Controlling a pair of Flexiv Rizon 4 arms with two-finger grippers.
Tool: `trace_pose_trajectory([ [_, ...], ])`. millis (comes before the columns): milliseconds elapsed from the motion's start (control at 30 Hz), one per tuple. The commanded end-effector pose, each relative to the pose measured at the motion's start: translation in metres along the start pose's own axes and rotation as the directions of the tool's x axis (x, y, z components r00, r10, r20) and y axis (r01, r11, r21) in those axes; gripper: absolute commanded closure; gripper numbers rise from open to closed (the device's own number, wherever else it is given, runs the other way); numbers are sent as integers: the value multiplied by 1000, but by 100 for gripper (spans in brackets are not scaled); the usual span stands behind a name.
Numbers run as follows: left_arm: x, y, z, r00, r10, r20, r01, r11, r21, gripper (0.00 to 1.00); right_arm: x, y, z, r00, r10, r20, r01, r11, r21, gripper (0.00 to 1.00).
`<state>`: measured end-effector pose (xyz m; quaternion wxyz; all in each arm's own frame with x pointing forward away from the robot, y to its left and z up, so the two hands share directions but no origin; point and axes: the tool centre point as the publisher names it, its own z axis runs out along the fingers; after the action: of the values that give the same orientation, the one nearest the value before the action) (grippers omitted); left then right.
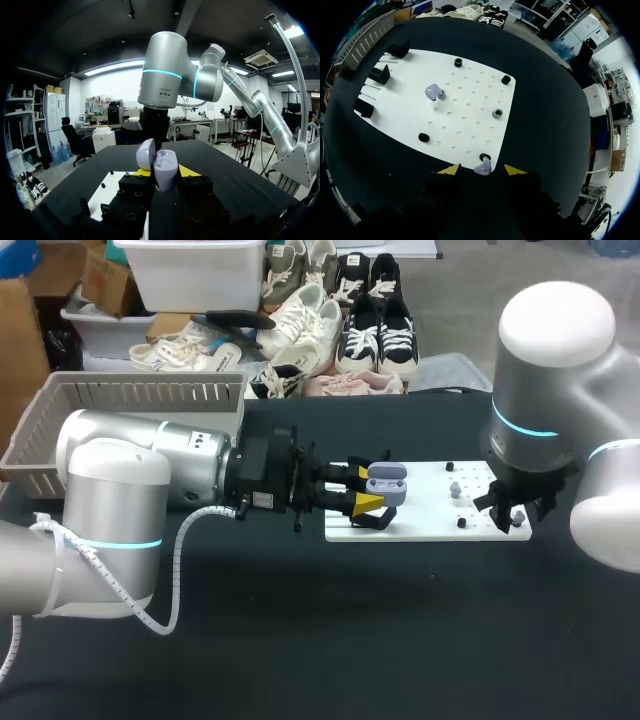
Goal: Pick up each earbud case from the left stands, insert the matching earbuds, close the lid, and place the case in the box.
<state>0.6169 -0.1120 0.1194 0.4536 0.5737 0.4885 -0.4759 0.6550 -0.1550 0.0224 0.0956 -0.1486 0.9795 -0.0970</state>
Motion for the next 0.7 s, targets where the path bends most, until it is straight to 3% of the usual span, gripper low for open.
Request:
trace_pose_trajectory([
  [33,0,-1,1,1000,1,0,-1,1000,-5,100,-3,0,3,1000,0,-8,0,1000,0,53],
  [700,0,-1,1,1000,1,0,-1,1000,-5,100,-2,-2,4,1000,9,-14,-9,1000,3,63],
])
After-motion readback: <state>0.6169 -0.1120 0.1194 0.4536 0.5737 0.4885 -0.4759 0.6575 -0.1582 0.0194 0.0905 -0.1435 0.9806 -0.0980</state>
